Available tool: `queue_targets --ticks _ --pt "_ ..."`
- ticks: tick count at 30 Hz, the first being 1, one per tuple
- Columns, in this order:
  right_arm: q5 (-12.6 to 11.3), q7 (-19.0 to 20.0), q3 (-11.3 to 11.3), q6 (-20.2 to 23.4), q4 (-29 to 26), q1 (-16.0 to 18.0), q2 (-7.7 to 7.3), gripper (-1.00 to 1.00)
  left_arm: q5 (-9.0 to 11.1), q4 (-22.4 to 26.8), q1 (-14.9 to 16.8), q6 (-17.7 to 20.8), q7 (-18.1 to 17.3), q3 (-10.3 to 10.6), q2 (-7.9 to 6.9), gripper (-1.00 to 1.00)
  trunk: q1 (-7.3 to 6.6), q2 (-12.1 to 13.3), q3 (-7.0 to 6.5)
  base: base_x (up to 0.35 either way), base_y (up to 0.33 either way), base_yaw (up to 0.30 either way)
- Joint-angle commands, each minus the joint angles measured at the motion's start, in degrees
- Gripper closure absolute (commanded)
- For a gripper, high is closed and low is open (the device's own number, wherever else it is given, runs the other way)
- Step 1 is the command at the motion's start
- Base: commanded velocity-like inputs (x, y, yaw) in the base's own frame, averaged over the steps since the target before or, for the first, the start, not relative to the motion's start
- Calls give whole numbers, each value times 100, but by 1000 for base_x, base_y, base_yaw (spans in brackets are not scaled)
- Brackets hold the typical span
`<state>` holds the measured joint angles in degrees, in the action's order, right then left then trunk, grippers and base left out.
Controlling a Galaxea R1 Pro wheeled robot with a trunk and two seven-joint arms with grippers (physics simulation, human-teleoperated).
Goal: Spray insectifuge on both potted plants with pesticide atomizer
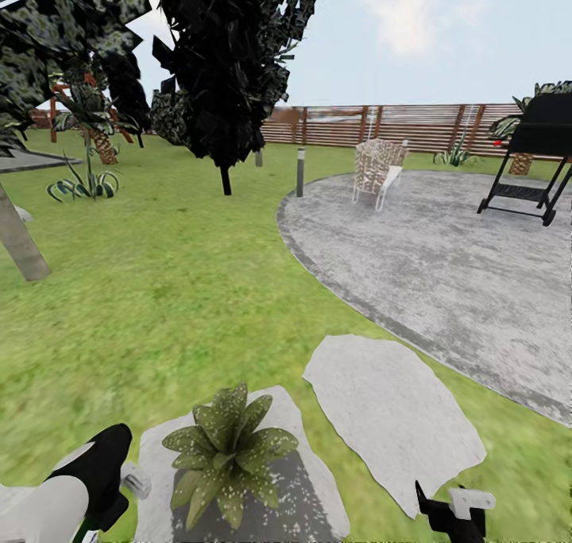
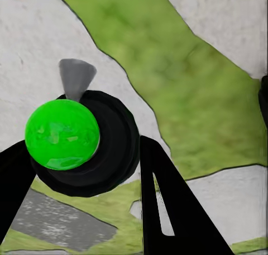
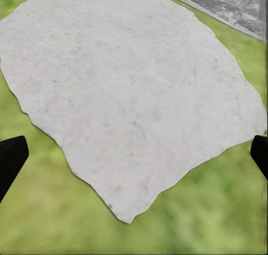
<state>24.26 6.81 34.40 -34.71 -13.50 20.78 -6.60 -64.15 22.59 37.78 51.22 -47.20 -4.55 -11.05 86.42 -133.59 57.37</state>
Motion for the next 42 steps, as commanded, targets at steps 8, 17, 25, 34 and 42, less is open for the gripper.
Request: queue_targets --ticks 8,17,25,34,42 --pt "-1 57 49 -18 5 5 1 -100 -54 87 2 19 -52 -38 -15 100 -2 -2 5 162 -183 0" --pt "-1 57 49 -18 5 5 1 -100 -54 58 2 11 -52 -29 6 100 -2 -2 5 20 -16 160" --pt "-1 62 49 -18 5 5 1 -100 -53 83 2 11 -52 -29 6 100 -2 -2 5 0 -50 210" --pt "18 58 49 -18 5 5 1 -100 -54 95 2 11 -48 -36 12 100 -2 -2 5 0 -265 11" --pt "17 65 49 -18 5 5 1 -100 -63 17 -75 6 -52 -69 -106 100 -2 -2 5 0 -121 0"
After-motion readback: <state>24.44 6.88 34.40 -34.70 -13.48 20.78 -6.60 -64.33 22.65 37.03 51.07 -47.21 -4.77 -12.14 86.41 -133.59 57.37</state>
